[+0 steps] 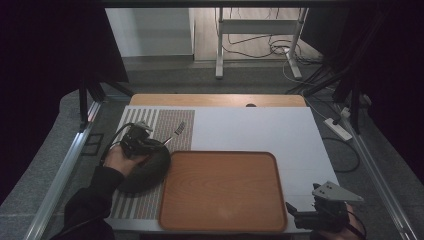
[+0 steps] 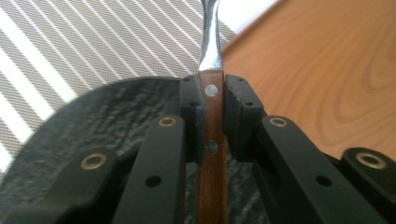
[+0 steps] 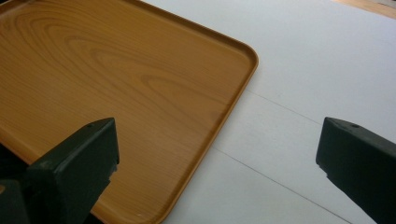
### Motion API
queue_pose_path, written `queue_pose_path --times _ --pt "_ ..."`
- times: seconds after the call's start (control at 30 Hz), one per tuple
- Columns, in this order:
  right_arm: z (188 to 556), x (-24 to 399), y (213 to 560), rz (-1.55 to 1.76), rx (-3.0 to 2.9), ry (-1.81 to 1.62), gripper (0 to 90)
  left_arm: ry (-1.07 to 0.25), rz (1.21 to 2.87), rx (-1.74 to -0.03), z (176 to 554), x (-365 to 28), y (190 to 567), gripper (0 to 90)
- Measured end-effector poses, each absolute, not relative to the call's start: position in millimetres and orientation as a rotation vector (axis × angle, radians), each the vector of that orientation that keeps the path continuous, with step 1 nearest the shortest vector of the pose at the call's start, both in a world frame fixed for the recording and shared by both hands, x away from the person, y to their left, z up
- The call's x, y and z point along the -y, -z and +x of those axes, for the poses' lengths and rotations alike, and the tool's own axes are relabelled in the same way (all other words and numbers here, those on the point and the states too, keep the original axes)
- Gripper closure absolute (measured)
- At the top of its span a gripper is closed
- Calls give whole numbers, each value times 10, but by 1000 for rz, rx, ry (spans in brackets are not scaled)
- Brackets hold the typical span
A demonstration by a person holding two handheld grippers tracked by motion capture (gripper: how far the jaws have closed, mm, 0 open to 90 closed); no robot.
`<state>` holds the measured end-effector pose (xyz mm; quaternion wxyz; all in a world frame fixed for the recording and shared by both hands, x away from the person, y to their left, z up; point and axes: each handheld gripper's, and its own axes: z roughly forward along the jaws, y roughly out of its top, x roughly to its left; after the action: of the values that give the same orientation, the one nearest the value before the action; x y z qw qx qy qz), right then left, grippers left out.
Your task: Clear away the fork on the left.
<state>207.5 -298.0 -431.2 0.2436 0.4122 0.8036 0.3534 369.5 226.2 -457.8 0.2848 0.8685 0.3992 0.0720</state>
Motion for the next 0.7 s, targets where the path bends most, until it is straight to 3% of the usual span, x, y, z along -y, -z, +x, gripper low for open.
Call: queue_pose_path --times 0.7 --pt "2065 2969 4313 1106 -2199 -961 0 -125 2375 -1019 3141 -1669 4672 778"
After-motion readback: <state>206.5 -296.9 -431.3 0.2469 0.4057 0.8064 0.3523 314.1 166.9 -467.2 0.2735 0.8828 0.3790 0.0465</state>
